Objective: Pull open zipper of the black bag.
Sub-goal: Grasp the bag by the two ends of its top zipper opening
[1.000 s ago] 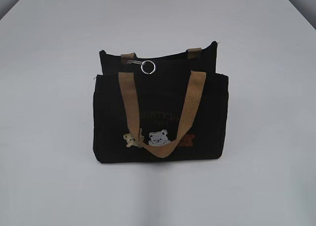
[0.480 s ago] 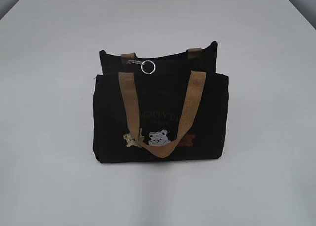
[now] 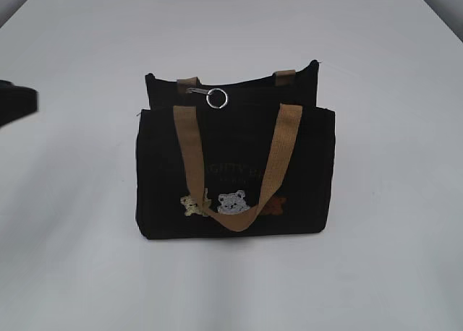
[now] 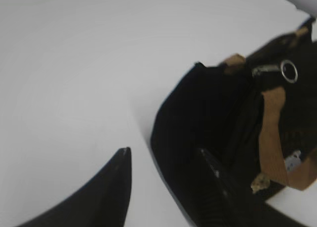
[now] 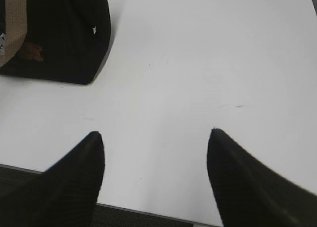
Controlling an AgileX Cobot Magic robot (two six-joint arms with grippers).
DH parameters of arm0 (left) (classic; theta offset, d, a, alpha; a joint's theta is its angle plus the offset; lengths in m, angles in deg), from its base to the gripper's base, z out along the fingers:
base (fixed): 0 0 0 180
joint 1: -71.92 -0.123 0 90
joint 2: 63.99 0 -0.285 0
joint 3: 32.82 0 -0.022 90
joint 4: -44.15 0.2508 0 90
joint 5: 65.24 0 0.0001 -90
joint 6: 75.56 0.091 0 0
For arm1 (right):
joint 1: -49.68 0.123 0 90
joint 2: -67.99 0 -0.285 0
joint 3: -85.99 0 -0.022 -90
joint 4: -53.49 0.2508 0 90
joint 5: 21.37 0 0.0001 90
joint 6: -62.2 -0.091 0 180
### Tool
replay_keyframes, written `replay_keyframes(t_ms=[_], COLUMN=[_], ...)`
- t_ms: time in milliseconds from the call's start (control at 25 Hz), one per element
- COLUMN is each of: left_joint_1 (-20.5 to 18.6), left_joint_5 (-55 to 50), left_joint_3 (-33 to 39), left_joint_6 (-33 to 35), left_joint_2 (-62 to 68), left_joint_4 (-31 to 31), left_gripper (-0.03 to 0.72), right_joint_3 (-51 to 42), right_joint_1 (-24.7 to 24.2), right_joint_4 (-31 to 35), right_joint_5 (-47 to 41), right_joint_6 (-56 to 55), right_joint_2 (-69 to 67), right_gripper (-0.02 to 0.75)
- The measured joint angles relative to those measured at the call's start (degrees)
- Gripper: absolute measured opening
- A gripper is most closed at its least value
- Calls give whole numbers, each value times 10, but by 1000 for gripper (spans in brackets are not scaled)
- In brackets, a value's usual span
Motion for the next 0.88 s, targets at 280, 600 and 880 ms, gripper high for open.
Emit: replay_keyframes(t_ms=[280, 600, 880], left_joint_1=[81, 104, 105], left_joint_5=[-60, -81, -145], left_joint_3=[-48, -113, -149], left_joint_6=[295, 399, 413], left_joint_2=[227, 366, 429], left_joint_4=[-147, -246, -238], left_gripper=[433, 490, 64], right_joint_3=[0, 0, 4], right_joint_1=[0, 0, 0], right_joint_4=[0, 53, 284], right_joint_5=[0, 3, 65], right_joint_6=[0, -1, 226], right_joint_2=[0, 0, -144], right_gripper=[505, 505, 503])
